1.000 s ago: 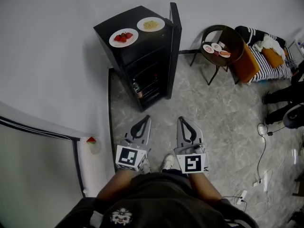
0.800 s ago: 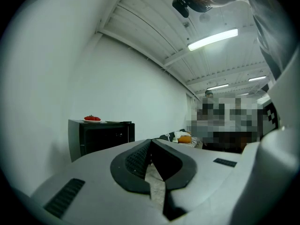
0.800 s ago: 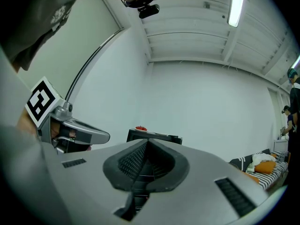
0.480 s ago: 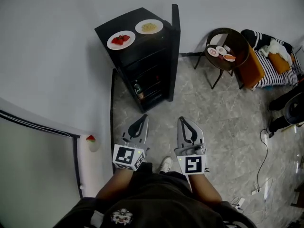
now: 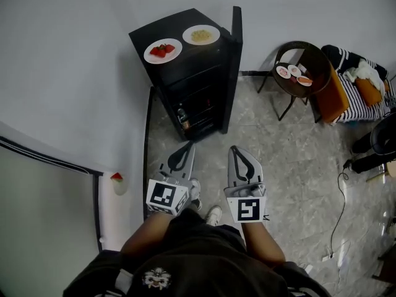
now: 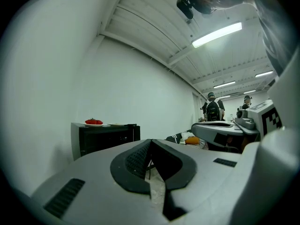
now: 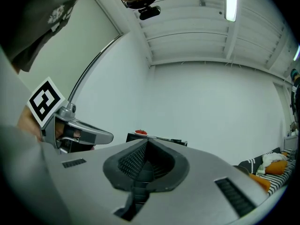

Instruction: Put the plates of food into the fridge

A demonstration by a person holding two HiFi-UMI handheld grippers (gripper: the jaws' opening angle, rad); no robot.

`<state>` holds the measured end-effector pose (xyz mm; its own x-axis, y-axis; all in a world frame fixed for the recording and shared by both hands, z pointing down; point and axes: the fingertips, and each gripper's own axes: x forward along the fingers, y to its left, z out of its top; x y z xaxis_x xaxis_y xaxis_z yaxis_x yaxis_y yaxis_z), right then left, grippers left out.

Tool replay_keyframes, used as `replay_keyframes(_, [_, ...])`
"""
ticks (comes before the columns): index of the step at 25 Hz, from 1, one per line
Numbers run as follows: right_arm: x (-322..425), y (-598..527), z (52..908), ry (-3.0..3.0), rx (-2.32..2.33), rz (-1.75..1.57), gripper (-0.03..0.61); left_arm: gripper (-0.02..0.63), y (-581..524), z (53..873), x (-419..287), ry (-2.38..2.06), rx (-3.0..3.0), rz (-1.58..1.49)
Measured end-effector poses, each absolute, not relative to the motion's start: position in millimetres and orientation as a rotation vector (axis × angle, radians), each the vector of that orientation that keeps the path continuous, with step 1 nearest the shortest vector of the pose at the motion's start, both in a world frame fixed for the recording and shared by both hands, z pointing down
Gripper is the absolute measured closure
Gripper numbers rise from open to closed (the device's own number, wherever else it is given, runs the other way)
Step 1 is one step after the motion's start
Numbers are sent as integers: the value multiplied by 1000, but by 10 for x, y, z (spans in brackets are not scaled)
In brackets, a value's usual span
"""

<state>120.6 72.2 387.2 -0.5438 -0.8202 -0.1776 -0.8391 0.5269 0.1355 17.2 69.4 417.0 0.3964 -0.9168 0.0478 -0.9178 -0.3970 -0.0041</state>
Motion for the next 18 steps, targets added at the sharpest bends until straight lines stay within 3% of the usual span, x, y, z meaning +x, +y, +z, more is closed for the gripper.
replay_keyframes(18, [831,-291,3842,2666,-1477,234,555,592,-310,4045,-347,-1726,2572,-23])
